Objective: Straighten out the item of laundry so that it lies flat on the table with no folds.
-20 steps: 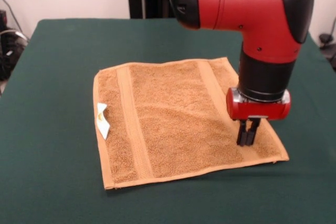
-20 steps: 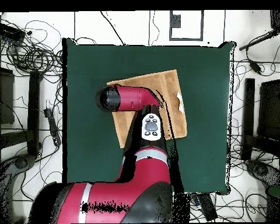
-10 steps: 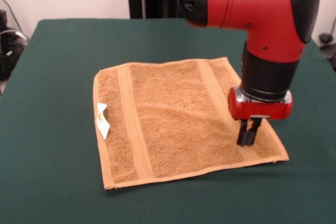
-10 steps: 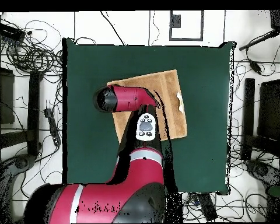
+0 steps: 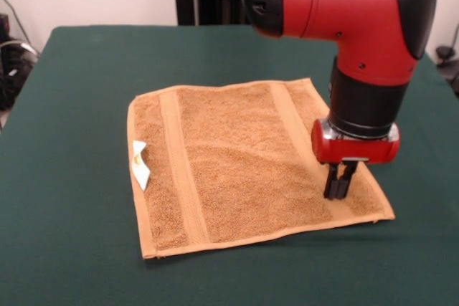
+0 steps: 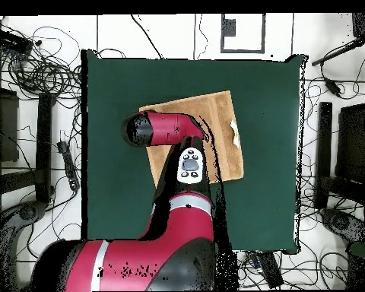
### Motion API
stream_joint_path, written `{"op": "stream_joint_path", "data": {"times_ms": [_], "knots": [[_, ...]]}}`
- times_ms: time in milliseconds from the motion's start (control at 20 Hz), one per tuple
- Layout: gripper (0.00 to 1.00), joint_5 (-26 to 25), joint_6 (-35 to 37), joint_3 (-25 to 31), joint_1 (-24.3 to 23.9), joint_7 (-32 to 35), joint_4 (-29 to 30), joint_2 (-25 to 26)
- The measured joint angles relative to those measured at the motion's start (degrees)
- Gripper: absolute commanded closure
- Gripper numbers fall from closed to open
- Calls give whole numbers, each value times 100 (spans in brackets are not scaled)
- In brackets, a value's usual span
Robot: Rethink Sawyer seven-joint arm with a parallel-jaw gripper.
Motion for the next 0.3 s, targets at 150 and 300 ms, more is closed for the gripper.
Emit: {"op": "stream_joint_path", "data": {"times_ms": [150,300], "knots": [[100,0,-3,-11,9,0,-1,1],[100,0,-19,-33,29,0,-1,5]]}}
